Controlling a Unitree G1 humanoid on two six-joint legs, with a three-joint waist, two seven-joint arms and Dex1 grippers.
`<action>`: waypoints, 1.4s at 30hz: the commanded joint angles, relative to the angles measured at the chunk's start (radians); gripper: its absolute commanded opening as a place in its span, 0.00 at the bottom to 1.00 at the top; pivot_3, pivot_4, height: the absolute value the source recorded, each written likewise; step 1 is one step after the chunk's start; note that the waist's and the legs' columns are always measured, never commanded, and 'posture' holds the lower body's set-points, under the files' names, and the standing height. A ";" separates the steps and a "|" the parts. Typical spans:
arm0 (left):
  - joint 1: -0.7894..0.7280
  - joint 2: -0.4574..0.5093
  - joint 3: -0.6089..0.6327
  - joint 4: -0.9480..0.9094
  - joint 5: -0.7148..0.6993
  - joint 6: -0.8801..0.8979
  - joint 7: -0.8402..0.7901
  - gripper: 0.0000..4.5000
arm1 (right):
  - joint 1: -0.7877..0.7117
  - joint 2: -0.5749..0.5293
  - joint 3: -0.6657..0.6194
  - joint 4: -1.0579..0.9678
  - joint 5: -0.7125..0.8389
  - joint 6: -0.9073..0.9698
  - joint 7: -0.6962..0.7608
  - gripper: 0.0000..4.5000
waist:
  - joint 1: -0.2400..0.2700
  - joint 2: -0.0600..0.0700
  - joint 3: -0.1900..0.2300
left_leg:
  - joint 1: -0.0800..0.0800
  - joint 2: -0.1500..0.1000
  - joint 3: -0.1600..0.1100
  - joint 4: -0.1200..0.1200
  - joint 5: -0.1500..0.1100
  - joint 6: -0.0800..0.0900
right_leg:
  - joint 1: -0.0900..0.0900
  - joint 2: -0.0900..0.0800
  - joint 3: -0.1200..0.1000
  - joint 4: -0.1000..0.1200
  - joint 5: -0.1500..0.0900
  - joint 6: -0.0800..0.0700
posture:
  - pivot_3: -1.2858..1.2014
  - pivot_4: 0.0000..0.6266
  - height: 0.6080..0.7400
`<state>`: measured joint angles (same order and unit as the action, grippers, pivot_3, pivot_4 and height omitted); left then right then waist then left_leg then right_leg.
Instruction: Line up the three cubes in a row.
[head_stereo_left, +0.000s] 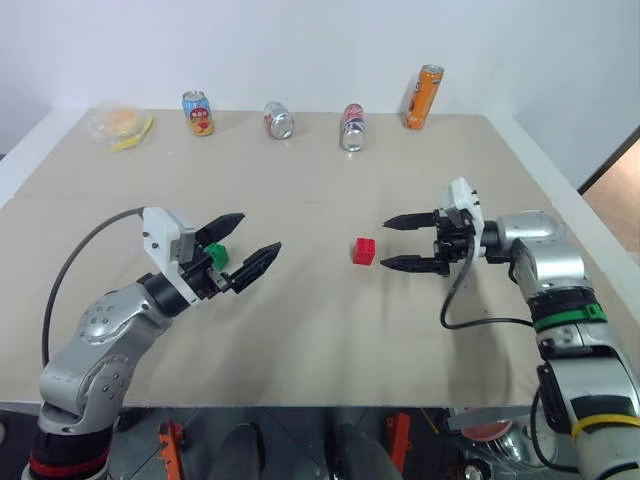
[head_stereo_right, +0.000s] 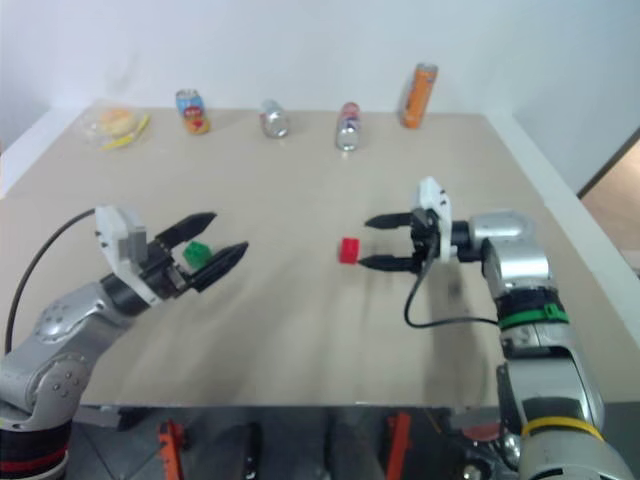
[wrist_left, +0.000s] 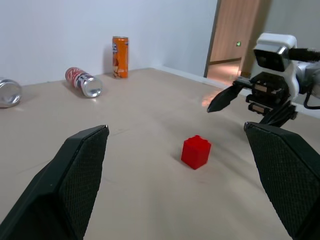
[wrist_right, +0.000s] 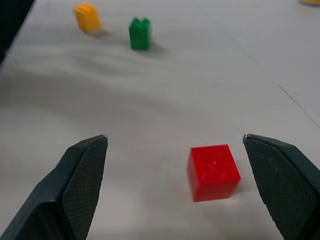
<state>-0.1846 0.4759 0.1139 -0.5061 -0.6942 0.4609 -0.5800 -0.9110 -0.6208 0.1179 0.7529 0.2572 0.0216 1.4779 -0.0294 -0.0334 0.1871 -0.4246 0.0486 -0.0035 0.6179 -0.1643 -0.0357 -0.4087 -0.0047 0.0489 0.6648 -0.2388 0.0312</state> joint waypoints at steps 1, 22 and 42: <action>-0.011 -0.007 -0.035 -0.010 0.036 -0.050 -0.040 1.00 | -0.090 0.034 0.009 0.157 -0.072 -0.126 -0.010 1.00 | 0.000 0.000 0.000 | 0.000 0.000 0.000 0.000 0.000 0.000 | 0.000 0.000 0.000 0.000 0.000 0.000 | 0.52 0.24 1.00; -0.092 -0.051 -0.088 0.058 0.092 -0.116 -0.117 1.00 | -0.208 0.160 -0.017 0.508 -0.235 -0.256 -0.158 1.00 | -0.001 0.000 0.000 | 0.000 0.000 0.000 0.001 0.000 0.000 | 0.000 0.000 0.001 0.000 0.001 0.000 | 0.52 0.24 1.00; -0.011 0.071 -0.095 0.007 0.056 -0.085 -0.294 1.00 | -0.093 0.103 -0.029 0.070 -0.113 -0.077 0.121 0.28 | -0.007 0.003 0.002 | 0.000 0.000 0.000 0.000 0.000 0.000 | 0.000 0.000 0.001 0.001 0.001 0.001 | 0.52 0.24 1.00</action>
<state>-0.2079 0.5192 0.0010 -0.4486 -0.6058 0.3732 -0.8328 -1.0372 -0.4894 0.0813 0.9784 0.0869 -0.1196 1.5135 -0.0367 -0.0305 0.1888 -0.4244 0.0487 -0.0035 0.6176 -0.1645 -0.0356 -0.4088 -0.0048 0.0496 0.6656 -0.2386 0.0319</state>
